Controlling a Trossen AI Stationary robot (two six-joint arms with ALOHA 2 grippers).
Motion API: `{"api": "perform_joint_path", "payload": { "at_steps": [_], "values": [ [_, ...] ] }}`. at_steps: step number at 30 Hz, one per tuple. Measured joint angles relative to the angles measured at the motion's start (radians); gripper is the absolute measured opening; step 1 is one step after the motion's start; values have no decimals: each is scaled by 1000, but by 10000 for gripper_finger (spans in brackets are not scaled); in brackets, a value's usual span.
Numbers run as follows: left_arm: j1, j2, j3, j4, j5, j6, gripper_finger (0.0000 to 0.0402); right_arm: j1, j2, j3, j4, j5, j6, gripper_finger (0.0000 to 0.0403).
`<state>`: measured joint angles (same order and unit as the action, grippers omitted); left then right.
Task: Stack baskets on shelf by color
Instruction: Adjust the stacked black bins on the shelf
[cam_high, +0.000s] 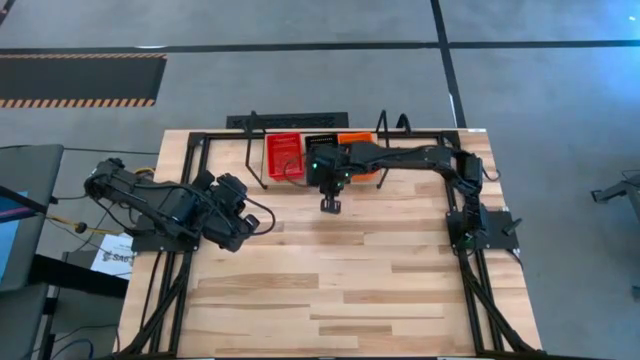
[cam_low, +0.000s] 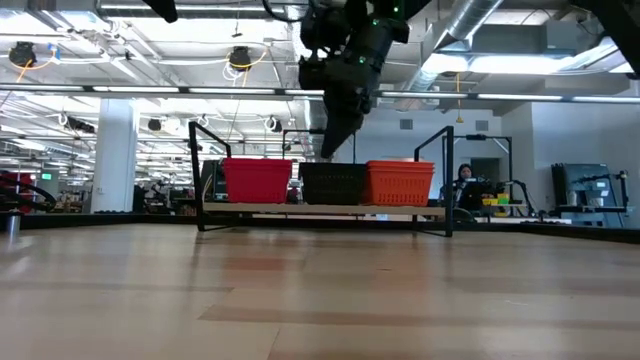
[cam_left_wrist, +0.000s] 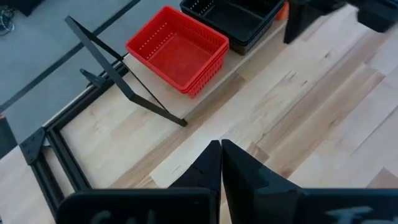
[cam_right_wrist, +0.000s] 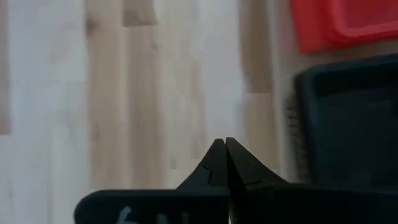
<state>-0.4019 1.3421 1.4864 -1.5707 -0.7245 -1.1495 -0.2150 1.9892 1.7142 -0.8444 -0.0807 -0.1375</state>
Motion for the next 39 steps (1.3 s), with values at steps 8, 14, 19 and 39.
{"api": "perform_joint_path", "payload": {
  "at_steps": [8, 14, 19, 39],
  "values": [
    [0, 0, 0, 0, -20, -18, 0, -37, 12, 0, -1, -41, -113, 0],
    [0, 0, 0, 0, -21, -40, 0, -37, 14, 0, 19, -52, -144, 0],
    [0, 0, 0, 0, -21, -42, 0, -41, 14, 0, 42, -54, -163, 0],
    [0, 0, 0, 0, -21, -59, 0, -56, 39, 1, 103, -159, -174, 0]
  ]
}}
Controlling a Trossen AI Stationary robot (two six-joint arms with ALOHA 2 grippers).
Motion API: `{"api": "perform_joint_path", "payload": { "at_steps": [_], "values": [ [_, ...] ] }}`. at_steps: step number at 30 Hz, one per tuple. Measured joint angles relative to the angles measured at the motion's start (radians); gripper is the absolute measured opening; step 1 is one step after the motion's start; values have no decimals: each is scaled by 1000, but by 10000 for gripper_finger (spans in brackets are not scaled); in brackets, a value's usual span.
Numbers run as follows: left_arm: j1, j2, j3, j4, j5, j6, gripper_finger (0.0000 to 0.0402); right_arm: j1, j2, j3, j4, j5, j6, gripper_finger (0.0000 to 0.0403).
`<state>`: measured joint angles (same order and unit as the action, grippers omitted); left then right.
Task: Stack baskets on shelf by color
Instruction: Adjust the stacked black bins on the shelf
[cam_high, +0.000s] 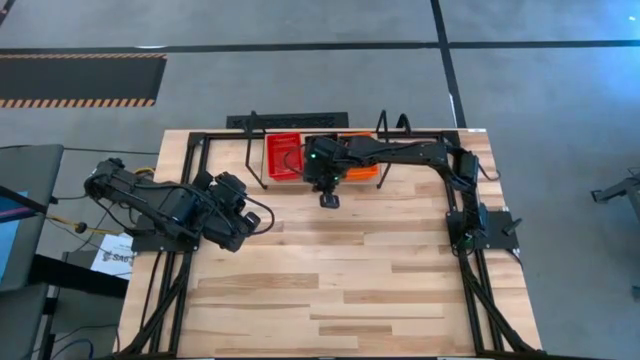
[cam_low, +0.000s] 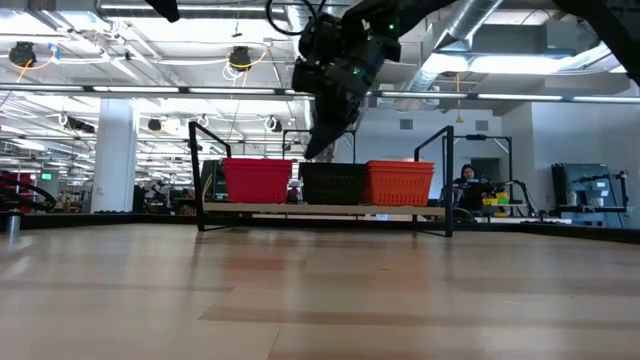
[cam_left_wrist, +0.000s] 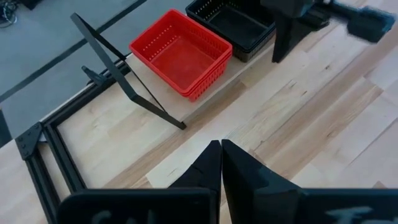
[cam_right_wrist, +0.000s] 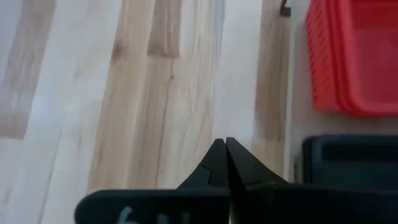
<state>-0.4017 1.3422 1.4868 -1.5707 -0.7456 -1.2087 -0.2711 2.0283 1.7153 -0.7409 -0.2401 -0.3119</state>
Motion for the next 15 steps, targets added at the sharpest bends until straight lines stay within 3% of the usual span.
{"api": "perform_joint_path", "payload": {
  "at_steps": [15],
  "values": [
    [0, 0, 0, 0, 0, 7, 0, -28, 57, -3, 20, 3, -24, 1]
  ]
}}
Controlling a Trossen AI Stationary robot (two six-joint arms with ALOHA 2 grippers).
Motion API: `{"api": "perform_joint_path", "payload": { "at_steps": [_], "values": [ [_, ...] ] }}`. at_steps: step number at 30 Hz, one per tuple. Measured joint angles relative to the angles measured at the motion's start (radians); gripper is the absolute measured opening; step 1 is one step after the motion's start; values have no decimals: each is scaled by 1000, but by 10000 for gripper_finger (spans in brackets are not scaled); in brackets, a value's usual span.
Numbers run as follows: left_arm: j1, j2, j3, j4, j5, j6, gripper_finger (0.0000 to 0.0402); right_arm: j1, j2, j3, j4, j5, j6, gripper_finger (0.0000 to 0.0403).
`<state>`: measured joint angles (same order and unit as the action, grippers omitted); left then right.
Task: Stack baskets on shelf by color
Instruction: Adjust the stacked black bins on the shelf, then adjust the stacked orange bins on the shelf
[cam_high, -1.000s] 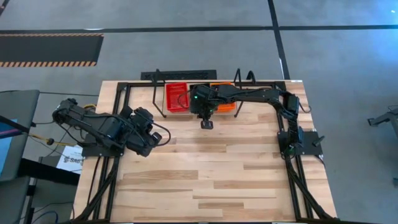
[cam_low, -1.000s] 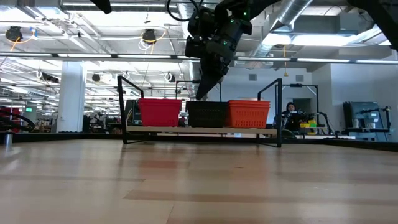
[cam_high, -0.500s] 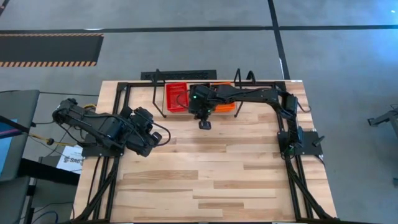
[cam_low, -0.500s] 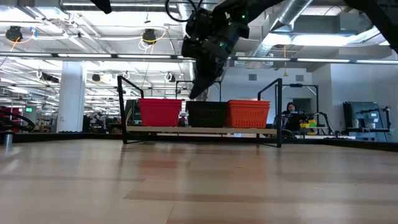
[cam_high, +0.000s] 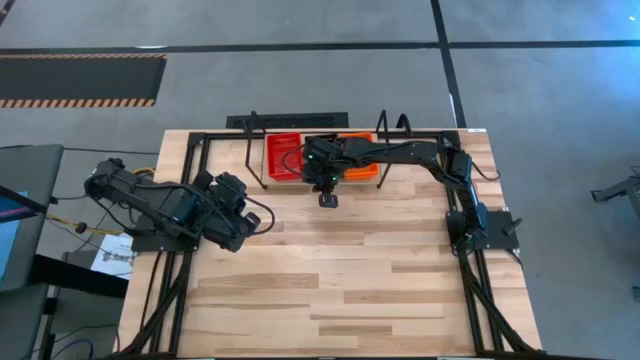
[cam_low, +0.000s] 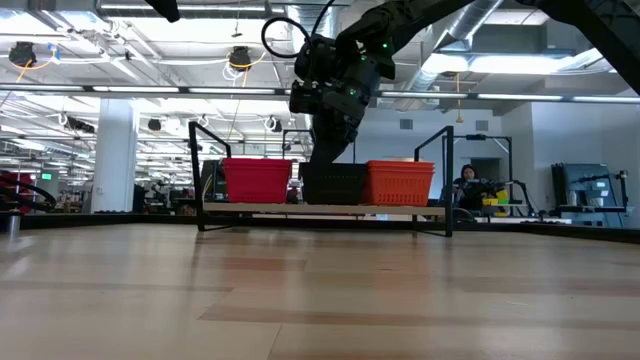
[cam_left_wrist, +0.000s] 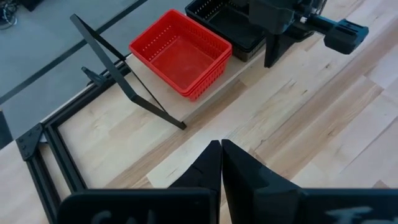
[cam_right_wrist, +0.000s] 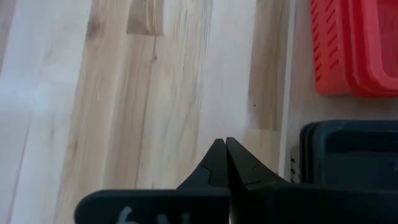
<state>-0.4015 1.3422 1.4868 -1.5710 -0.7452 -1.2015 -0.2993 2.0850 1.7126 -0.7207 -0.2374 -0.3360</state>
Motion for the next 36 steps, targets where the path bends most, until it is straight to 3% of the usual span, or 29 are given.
{"api": "perform_joint_path", "payload": {
  "at_steps": [19, 28, 36],
  "values": [
    [0, 0, 0, 0, 3, -6, 0, -50, -5, 1, 47, 3, -17, 1],
    [0, 0, 0, 0, 3, -7, 0, 48, -6, 127, -217, 15, 1, 1],
    [0, 0, 0, 0, 15, 12, 0, 34, -6, 52, -309, 134, -1, 1]
  ]
}}
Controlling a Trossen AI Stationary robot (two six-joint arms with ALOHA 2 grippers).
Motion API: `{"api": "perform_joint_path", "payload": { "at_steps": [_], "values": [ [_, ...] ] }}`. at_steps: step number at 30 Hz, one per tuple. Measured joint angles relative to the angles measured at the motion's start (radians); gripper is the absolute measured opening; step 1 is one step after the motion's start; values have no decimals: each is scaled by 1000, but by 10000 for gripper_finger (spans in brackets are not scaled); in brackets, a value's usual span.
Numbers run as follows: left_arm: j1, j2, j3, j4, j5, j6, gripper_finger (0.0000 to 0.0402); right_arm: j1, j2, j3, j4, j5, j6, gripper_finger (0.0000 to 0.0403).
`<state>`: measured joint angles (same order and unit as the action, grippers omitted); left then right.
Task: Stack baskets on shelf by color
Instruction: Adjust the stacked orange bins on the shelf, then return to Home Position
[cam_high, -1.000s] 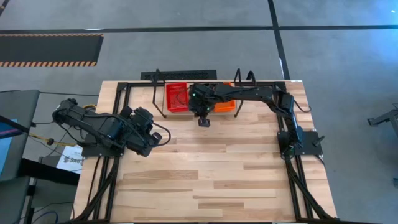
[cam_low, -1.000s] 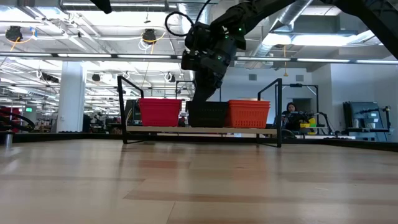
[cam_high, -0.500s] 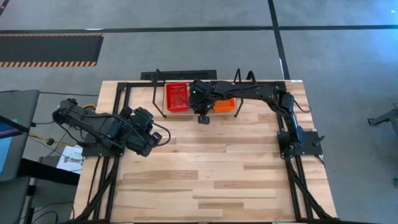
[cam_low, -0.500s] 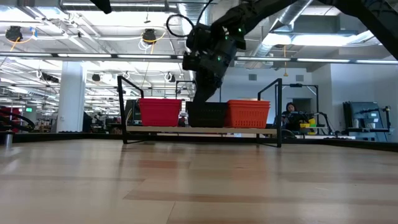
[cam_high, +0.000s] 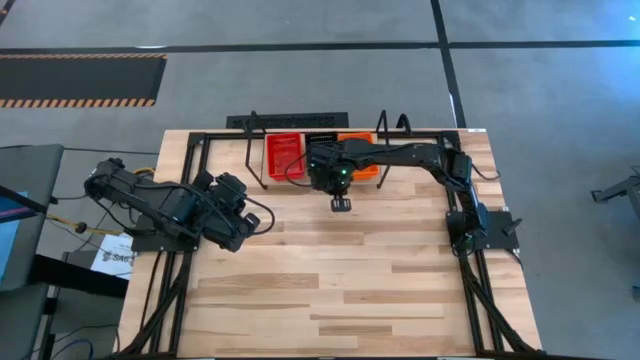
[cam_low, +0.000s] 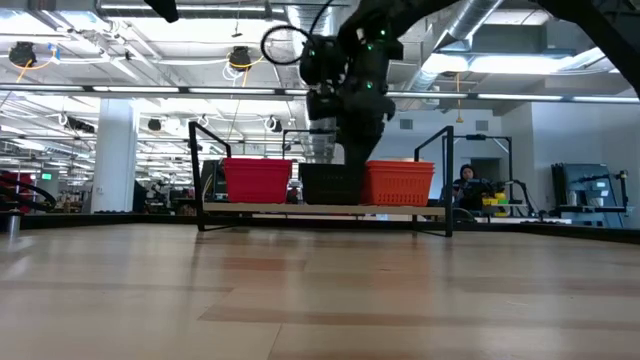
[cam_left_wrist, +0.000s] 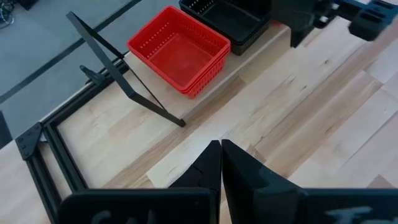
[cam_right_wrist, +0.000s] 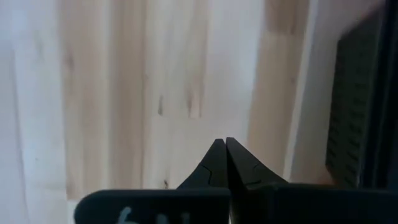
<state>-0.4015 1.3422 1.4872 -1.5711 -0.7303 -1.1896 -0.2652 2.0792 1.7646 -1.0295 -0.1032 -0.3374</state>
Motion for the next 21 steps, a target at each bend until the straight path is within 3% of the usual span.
{"api": "perform_joint_path", "payload": {
  "at_steps": [14, 21],
  "values": [
    [0, 0, 0, 0, 1, 18, 0, -87, -14, -41, -45, 78, -35, 0],
    [0, 0, 0, 0, 0, 12, 0, -92, -86, -42, -81, 80, -30, 0]
  ]
}}
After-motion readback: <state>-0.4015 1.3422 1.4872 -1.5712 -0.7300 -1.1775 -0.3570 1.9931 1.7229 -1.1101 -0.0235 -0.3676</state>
